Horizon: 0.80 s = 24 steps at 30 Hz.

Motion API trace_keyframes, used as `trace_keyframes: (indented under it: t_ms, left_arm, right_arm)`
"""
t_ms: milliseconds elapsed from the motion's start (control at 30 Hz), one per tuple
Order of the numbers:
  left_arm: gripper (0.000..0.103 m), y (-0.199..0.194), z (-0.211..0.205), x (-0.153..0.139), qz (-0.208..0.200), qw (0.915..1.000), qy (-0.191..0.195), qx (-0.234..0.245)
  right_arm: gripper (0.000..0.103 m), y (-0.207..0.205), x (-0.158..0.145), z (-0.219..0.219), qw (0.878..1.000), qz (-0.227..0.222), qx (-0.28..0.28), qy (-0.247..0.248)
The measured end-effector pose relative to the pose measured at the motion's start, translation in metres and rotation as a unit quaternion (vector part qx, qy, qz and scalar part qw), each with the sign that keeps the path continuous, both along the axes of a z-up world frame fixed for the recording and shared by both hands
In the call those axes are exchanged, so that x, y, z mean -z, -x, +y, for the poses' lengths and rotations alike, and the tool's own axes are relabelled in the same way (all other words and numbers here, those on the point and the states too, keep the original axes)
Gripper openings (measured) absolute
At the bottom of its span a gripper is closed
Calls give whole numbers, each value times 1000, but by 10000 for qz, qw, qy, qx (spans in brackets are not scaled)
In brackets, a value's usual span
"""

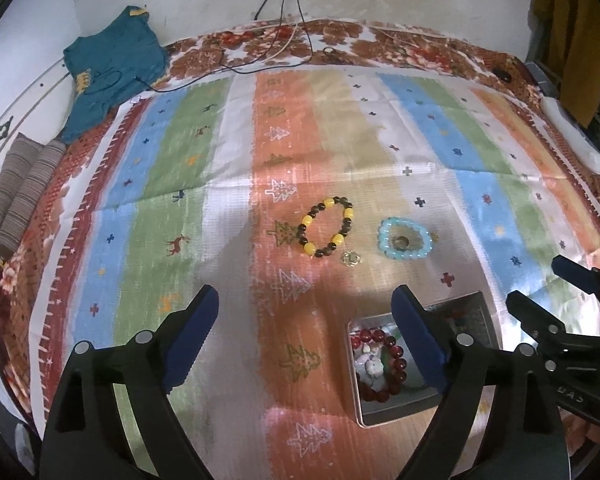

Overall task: Organize jewelry
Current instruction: 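Move both tools toward the yellow-and-black and light blue bracelets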

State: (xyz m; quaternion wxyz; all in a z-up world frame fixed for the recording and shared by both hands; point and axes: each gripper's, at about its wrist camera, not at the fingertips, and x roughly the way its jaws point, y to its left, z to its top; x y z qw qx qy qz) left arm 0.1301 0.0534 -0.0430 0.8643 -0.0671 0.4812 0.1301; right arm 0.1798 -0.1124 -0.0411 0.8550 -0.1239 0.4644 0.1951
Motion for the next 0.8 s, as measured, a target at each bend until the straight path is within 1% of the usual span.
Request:
trace_keyframes:
  t_ms: [67, 167, 400, 500, 633, 800]
  left_arm:
    - [89, -3, 2, 1, 4, 10000, -27, -26]
    - [92, -9, 7, 2, -13, 9999, -30, -99]
    - [96, -26, 13, 10, 37, 10000, -14, -81]
    - [96, -31, 14, 14, 102, 9999, -99, -95]
    - [96, -38, 17, 17, 135, 9998, -60, -106]
    - [96, -48, 20, 24, 287, 9994, -136, -97]
  right_arm:
    - [80, -2, 1, 2, 10000, 9, 6, 14]
    - [81, -7, 5, 4, 9998, 164, -69, 1]
    - [81, -28, 12, 2, 9995, 275, 126, 95]
    - [81, -35, 17, 5, 9992, 345, 123, 160]
    - [81, -43, 21, 10, 9989, 378, 71, 267]
    - [81, -54, 28, 14, 9983, 445, 63, 380]
